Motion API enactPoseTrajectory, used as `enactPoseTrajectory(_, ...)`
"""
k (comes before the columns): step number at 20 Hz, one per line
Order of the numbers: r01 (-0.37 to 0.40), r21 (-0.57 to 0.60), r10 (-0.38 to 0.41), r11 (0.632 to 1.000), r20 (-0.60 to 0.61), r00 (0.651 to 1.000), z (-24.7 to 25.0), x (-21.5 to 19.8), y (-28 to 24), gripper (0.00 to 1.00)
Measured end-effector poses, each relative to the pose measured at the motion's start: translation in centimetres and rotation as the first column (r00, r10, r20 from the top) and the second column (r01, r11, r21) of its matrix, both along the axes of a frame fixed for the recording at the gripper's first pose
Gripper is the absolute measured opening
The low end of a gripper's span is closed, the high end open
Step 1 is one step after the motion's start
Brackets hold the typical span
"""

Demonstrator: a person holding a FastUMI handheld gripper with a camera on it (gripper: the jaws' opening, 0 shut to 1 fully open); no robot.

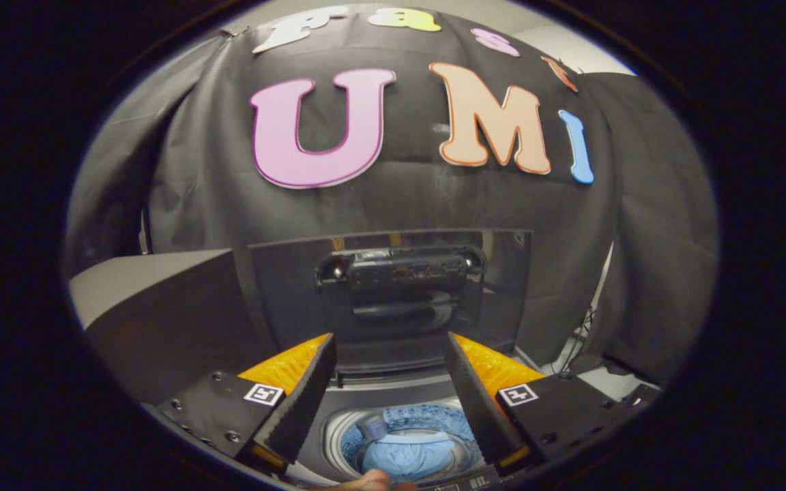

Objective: Put the clothes into the washing machine and then close the washing machine lid.

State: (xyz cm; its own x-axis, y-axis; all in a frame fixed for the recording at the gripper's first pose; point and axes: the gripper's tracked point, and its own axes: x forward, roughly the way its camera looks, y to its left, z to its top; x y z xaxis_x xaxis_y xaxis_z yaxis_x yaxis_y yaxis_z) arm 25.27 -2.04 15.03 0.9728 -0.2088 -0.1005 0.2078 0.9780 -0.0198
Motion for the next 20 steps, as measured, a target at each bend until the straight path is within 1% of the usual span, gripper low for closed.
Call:
enactPoseTrajectory(4, -0.017, -0.031, 0.019, 0.999, 0.087, 0.996, 4.1, 0.0, 0.5, 0.98)
enactPoseTrajectory(6, -0.015, -0.069, 0.022, 0.998, 0.107, 0.994, 5.9, 0.0, 0.5, 0.99)
enactPoseTrajectory(10, -0.042, -0.126, 0.060, 0.991, 0.138, 0.989, 8.7, 1.5, 1.4, 0.99)
enactPoseTrajectory(12, -0.070, -0.147, 0.092, 0.987, 0.146, 0.985, 9.7, 2.9, 2.0, 0.99)
enactPoseTrajectory(16, -0.117, -0.207, 0.141, 0.971, 0.106, 0.984, 10.4, 5.5, 2.8, 0.99)
enactPoseTrajectory(18, -0.145, -0.196, 0.172, 0.970, 0.129, 0.977, 11.0, 6.4, 3.4, 0.99)
enactPoseTrajectory(20, -0.157, -0.176, 0.184, 0.972, 0.151, 0.971, 11.3, 7.3, 3.4, 0.99)
